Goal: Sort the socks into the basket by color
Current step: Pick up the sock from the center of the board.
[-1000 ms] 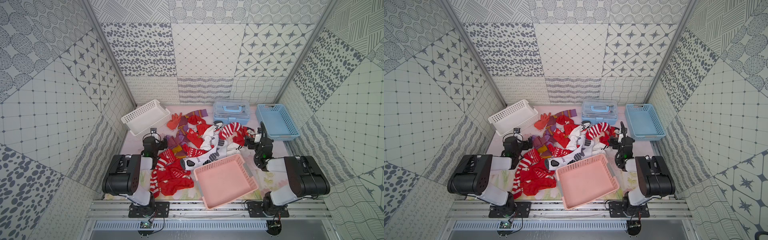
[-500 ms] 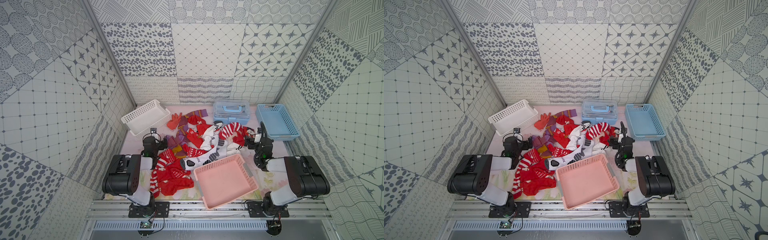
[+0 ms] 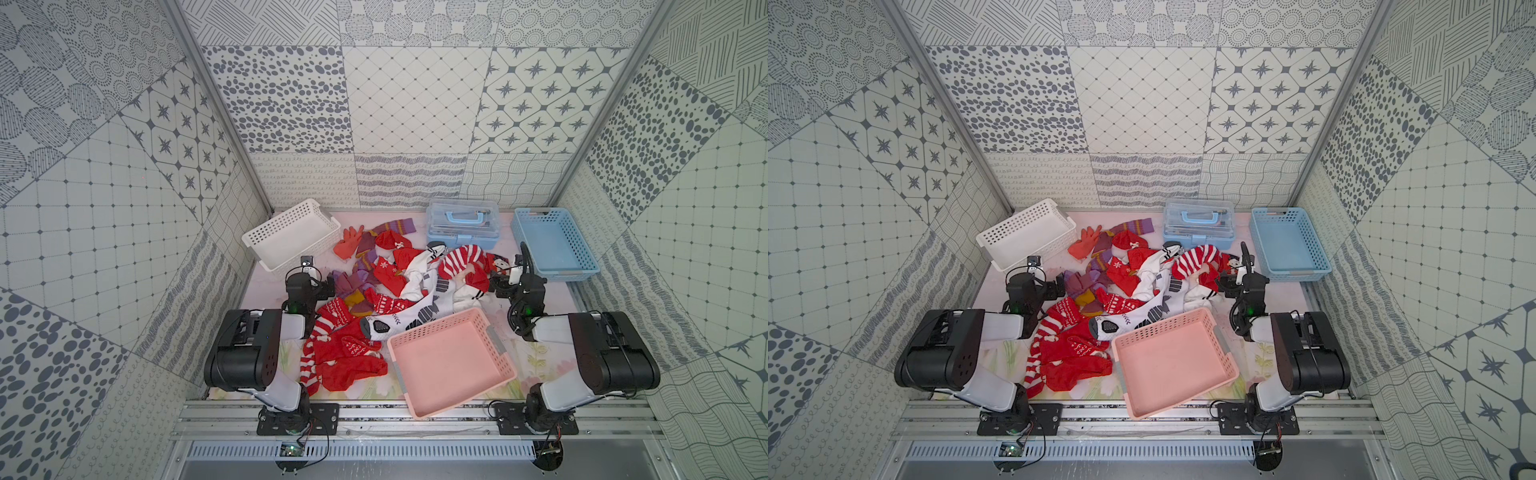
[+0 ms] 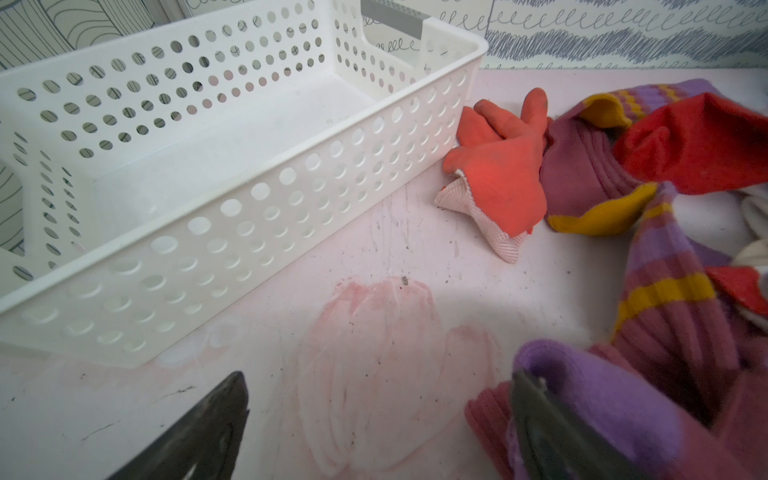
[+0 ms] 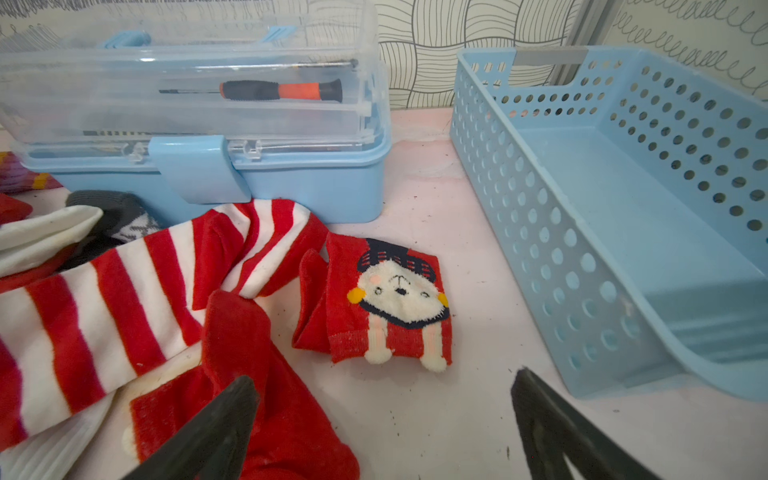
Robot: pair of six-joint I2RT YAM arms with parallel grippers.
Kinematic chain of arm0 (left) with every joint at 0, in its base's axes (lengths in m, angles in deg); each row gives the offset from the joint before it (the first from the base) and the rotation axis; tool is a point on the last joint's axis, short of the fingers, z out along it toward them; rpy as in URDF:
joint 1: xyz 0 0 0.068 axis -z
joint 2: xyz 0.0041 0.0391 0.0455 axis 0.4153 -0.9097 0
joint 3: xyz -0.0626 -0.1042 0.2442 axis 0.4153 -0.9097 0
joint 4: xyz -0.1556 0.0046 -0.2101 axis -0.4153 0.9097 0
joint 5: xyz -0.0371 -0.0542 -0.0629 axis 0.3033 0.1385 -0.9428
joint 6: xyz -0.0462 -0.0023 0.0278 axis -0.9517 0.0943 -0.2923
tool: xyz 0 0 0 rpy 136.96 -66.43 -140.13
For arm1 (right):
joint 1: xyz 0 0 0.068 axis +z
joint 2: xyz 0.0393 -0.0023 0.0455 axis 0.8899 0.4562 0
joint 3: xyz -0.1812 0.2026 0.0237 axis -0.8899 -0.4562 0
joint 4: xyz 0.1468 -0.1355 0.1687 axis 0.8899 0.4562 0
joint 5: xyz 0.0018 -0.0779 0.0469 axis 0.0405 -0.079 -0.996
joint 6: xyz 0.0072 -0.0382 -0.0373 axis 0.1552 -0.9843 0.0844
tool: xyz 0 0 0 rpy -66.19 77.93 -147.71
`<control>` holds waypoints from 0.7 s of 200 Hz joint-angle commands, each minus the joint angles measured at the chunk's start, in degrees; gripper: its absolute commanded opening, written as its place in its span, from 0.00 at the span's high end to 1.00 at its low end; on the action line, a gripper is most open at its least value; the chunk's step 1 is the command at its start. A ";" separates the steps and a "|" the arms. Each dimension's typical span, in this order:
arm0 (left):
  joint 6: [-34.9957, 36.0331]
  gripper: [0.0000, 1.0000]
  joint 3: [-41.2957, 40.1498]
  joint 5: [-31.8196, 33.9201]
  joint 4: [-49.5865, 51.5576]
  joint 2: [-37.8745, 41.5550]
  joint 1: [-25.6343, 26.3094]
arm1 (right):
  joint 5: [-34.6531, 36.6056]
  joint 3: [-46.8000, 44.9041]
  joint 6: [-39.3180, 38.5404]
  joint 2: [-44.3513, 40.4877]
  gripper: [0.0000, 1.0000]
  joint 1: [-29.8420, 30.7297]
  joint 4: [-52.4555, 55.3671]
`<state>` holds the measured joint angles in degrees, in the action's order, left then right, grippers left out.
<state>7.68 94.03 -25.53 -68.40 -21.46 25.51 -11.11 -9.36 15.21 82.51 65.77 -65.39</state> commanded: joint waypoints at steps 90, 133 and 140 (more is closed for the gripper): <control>-3.04 0.02 13.48 -1.40 33.21 13.75 0.42 | -2.33 18.81 28.91 -16.16 0.02 -3.16 47.00; -6.27 0.02 19.42 -1.92 45.18 17.19 1.89 | -9.39 27.58 23.29 -15.47 0.02 0.46 59.61; -7.26 0.02 21.06 -1.77 47.99 17.36 2.01 | -9.73 28.35 23.04 -15.54 0.02 1.21 60.49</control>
<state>4.78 109.94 -26.10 -37.35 -6.58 26.45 -16.53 15.68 38.22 67.30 64.03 -12.85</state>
